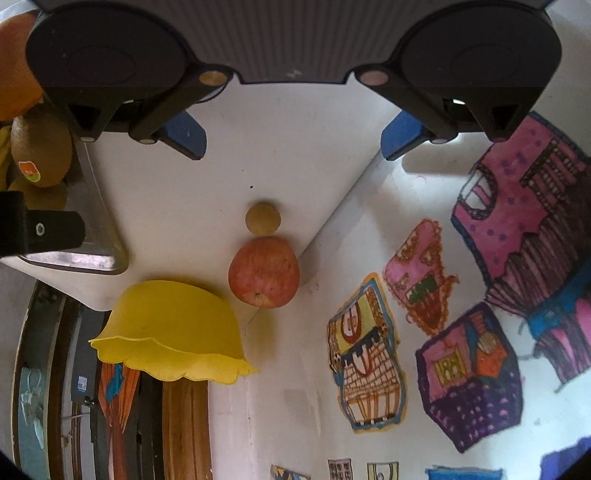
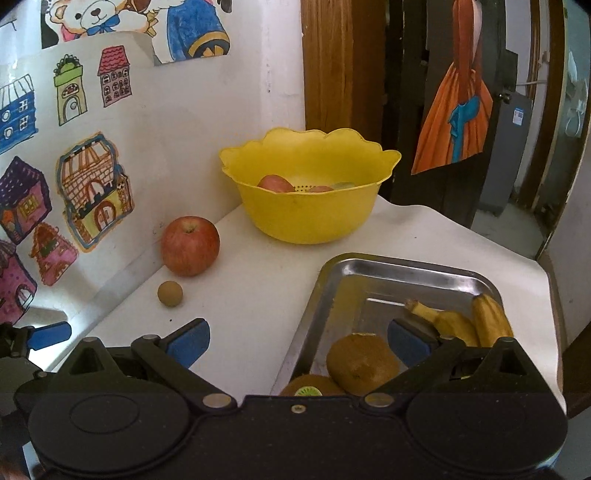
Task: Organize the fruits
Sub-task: 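Move both open tools toward the red apple and small brown fruit beside the yellow bowl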
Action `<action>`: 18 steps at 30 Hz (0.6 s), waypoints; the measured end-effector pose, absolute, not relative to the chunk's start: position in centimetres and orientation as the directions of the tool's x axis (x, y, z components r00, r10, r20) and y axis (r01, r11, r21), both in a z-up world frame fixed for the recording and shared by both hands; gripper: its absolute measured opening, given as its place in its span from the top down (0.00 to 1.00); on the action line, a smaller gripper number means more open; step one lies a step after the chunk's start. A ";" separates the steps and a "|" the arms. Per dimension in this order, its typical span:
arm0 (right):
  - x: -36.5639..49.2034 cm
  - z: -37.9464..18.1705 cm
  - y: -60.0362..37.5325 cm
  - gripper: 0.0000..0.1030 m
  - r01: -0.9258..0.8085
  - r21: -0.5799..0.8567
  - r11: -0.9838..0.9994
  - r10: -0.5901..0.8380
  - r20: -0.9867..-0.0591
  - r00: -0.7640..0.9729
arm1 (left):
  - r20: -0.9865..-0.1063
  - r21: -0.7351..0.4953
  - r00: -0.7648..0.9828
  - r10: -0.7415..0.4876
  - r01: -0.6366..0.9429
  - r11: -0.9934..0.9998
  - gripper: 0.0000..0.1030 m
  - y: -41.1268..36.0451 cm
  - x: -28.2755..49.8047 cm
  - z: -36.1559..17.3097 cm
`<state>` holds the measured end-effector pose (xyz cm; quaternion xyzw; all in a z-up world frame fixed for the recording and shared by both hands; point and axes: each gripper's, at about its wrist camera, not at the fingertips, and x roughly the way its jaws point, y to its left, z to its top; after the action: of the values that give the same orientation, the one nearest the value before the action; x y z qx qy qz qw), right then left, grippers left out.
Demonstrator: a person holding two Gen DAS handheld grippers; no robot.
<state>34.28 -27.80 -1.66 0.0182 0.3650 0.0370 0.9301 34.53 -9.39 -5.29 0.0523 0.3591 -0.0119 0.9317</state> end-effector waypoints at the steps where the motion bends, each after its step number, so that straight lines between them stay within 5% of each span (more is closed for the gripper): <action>1: 34.5 -1.8 -27.7 0.01 -0.062 0.065 0.996 0.090 -0.680 0.728 | -0.671 0.087 0.741 0.008 0.068 0.994 0.01 -9.4 34.7 -5.5; 18: 43.6 -2.5 -23.6 0.02 -0.380 0.121 0.917 0.350 -0.698 0.625 | -0.644 0.049 0.762 -0.061 0.120 0.992 0.01 -9.8 38.7 -7.2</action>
<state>43.64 -23.63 -2.54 -0.0192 0.3829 0.2026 0.9011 38.68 -9.80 -7.19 0.0436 0.3413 -0.0482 0.9377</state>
